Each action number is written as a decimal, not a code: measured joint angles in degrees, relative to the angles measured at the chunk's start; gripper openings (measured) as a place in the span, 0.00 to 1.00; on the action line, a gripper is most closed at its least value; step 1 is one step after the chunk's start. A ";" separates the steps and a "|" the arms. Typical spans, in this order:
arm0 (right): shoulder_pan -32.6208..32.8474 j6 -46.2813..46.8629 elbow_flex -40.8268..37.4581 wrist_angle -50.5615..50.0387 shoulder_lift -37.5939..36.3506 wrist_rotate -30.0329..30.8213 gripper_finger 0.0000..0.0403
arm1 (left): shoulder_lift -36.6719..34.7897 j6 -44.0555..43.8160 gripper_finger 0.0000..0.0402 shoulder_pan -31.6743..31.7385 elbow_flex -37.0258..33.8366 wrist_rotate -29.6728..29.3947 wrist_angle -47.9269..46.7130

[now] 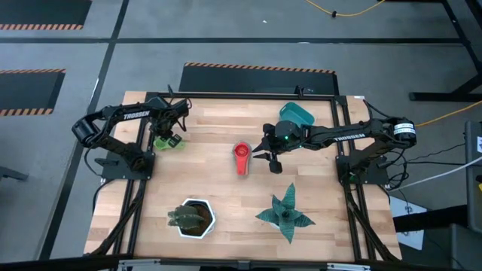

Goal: Nest measuring cups in basket
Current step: Stack the light green measuring cup on top of the red measuring cup

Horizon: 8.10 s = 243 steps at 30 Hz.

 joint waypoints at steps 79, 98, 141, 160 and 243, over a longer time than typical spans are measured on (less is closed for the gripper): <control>0.01 -2.66 0.00 0.17 0.00 0.02 0.26 | 11.41 -14.74 0.07 -20.89 10.18 24.79 36.00; -0.02 -2.80 -0.02 1.05 0.00 0.01 0.26 | 11.72 -11.95 0.30 -21.23 11.59 21.39 31.27; -0.02 -2.80 -0.02 1.07 0.00 -0.02 0.26 | 11.78 -18.04 0.02 -25.75 6.54 15.36 34.51; -1.00 -2.79 -0.04 -2.69 -4.44 -0.02 0.26 | 8.78 -9.01 0.01 -20.75 6.54 9.19 34.18; -2.57 13.51 0.00 2.21 0.03 0.00 0.26 | 9.44 43.56 0.17 -29.00 6.56 24.02 72.74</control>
